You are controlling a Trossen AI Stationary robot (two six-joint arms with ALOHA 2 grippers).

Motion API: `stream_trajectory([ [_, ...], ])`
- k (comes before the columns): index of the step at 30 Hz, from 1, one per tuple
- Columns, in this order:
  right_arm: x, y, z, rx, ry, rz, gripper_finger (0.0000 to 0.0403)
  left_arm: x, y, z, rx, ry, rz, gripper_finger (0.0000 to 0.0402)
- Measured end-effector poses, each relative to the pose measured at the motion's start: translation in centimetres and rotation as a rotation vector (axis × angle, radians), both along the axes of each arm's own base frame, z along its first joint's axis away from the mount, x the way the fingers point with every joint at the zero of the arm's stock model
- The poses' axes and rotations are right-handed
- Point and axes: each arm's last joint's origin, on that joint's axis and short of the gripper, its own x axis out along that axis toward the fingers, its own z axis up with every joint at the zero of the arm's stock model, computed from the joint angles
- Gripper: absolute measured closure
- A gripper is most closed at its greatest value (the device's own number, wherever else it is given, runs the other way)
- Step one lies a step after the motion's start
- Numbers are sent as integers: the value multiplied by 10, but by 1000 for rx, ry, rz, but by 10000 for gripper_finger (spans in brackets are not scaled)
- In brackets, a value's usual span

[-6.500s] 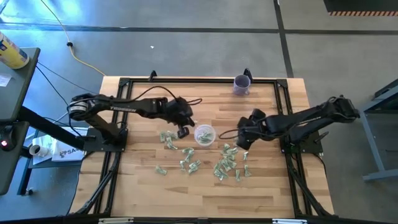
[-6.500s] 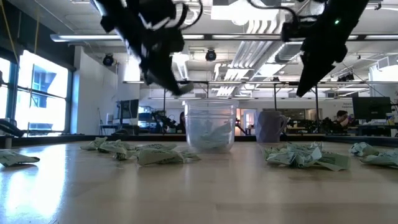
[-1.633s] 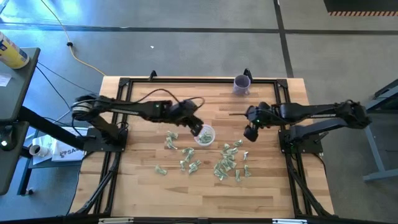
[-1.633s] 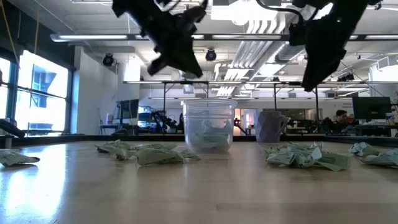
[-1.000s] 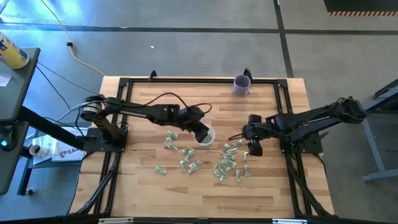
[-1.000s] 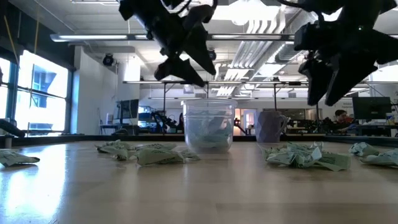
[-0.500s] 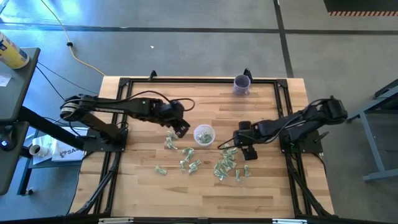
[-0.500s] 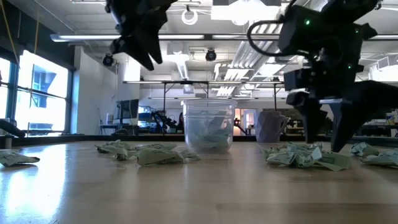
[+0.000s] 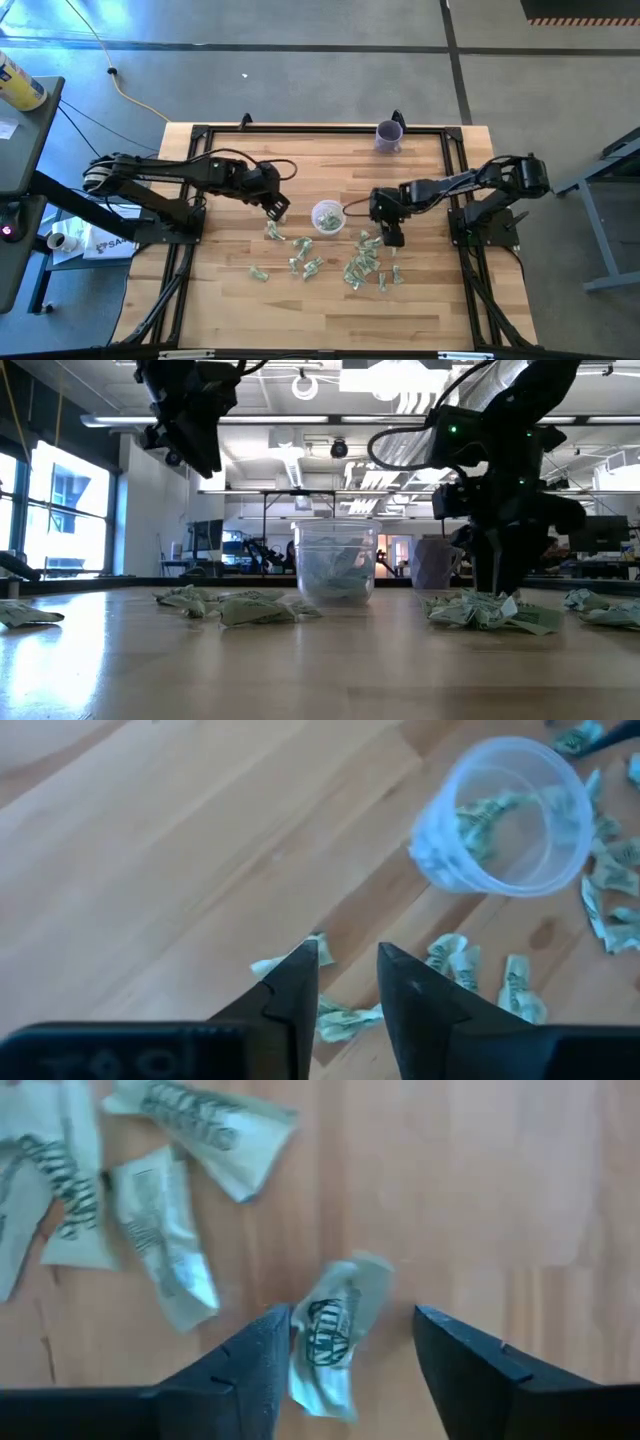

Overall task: Pick and place Stevia / Truvia into bins
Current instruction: Put the green stevia packet into the transparent bin

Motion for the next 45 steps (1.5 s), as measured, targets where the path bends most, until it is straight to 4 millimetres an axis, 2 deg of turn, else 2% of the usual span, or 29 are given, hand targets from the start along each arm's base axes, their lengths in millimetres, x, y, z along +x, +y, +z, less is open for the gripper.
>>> stream_trajectory([
  [6, -4, -7, -1, 13, 37, -25, 260, -31, 12, -10, -11, -14, 98, 271],
  [12, -5, -10, -1, 50, 47, -87, 373, -58, 22, -31, -65, -36, 166, 273],
  [14, -3, -11, 2, 66, 42, -110, 393, -64, 24, -43, -118, -50, 162, 273],
  [17, 6, -13, 17, 67, 11, -149, 384, -68, 25, -63, -198, -88, 151, 273],
  [20, 22, -15, 47, 63, -98, -141, 395, -68, 24, -79, -242, -112, 124, 273],
  [24, 46, -20, 87, 56, -241, -120, 392, -64, 23, -86, -253, -181, 92, 273],
  [27, 62, -26, 110, 66, -325, -74, 397, -62, 24, -84, -217, -205, 55, 273],
  [31, 85, -31, 112, 133, -339, -24, 392, -61, 25, -86, -169, -184, -16, 273],
  [34, 104, -33, 102, 219, -315, -15, 373, -59, 25, -88, -135, -161, -56, 273],
  [38, 126, -31, 96, 215, -303, -1, 339, -58, 26, -90, -109, -146, -66, 273],
  [42, 134, -30, 104, 168, -328, 6, 293, -56, 22, -91, -107, -137, -118, 273],
  [45, 129, -33, 112, 69, -297, -34, 253, -55, 13, -91, -55, -121, -219, 273],
])
